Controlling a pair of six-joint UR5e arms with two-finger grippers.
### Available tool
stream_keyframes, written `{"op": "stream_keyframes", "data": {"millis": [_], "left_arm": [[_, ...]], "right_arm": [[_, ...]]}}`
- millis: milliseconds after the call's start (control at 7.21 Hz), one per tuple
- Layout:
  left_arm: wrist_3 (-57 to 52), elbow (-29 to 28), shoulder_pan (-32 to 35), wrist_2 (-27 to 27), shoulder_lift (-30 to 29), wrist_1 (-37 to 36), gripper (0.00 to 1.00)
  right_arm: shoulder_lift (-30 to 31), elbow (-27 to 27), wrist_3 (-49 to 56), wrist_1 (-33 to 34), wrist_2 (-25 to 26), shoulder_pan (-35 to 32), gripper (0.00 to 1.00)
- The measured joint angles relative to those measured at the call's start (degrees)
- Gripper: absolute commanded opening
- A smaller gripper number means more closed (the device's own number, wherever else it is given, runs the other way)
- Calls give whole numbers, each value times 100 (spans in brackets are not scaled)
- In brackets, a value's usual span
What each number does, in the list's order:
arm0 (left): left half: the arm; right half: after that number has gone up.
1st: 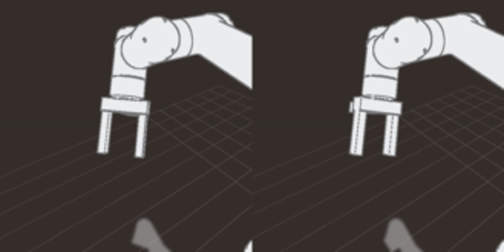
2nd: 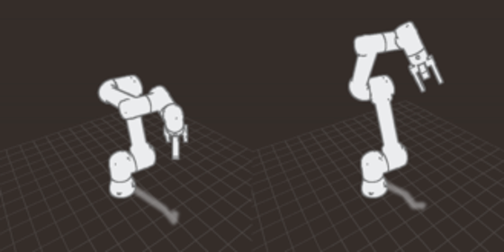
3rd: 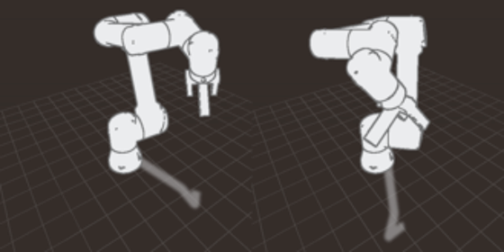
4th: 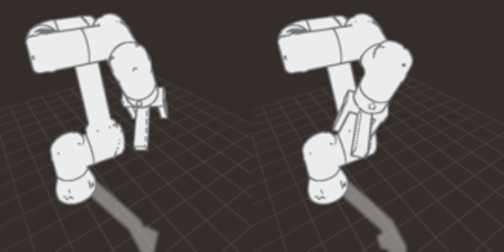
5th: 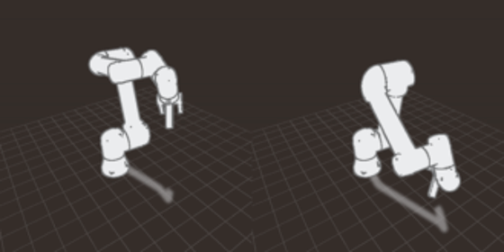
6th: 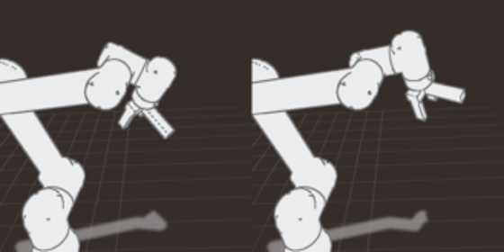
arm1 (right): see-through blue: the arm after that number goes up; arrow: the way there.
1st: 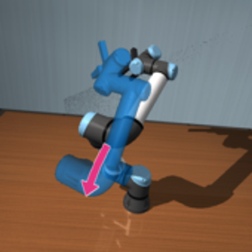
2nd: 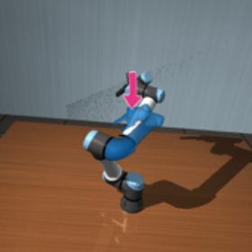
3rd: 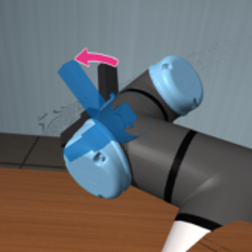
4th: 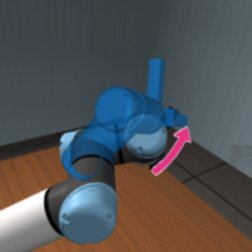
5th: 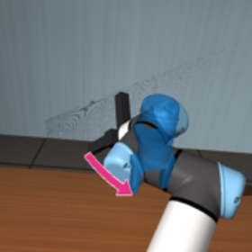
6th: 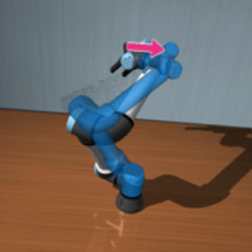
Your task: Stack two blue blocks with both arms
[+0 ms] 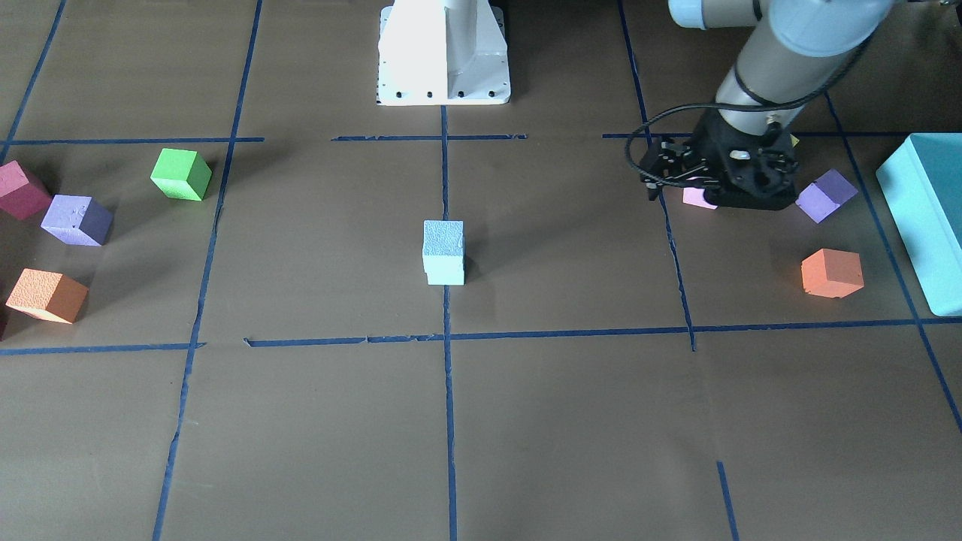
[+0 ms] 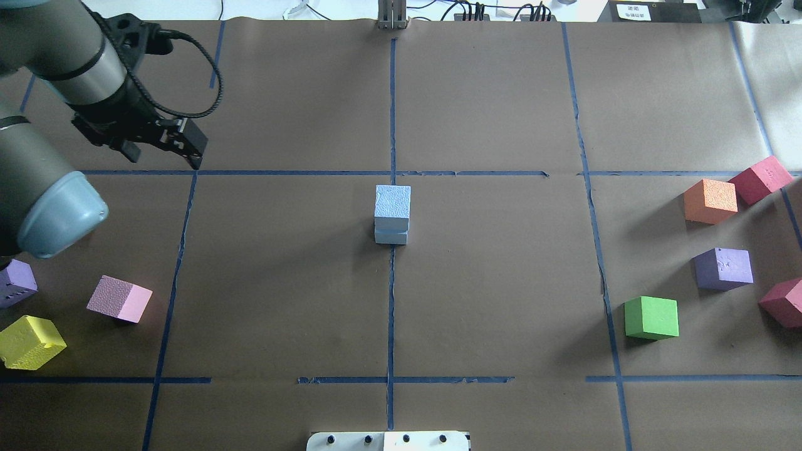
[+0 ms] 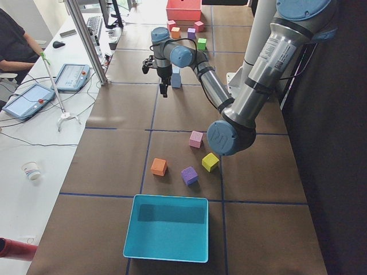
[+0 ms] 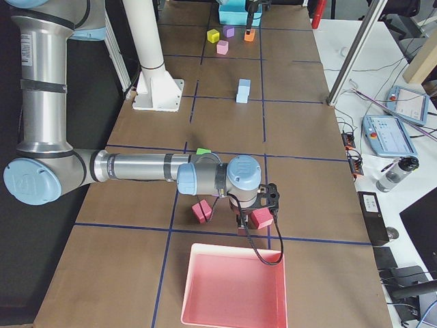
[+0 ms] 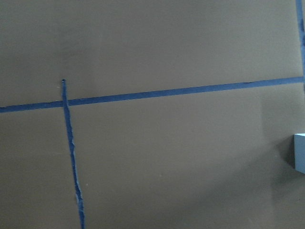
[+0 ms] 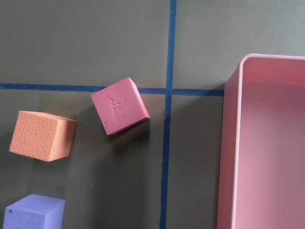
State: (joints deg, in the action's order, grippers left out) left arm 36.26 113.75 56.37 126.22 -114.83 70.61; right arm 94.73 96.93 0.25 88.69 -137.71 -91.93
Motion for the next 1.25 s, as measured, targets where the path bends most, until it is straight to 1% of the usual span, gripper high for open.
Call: {"op": "stream_keyframes", "data": {"millis": [277,416,694,971,1110,1249], "left_arm": [[-1515,76,1081,451,933,46,100],[-2339,-41,1687,628,1340,62,100],[-3689,-562,2671,733,1966,256,100],[-4131,-1371,3152,854,2441,1227,100],[-4163,-1831,3234,960,2551,1777,100],[-4138,-2138,3261,1013,2593,2146,100]], "right_arm": [[25,8,-160,-87,-19,0,100],[27,17,-176,-94,-29,0,100],[24,31,-181,-103,-36,0,100],[15,36,-178,-106,-37,-1,100],[4,36,-181,-106,-37,-1,100],[-10,36,-183,-106,-37,-1,100]]}}
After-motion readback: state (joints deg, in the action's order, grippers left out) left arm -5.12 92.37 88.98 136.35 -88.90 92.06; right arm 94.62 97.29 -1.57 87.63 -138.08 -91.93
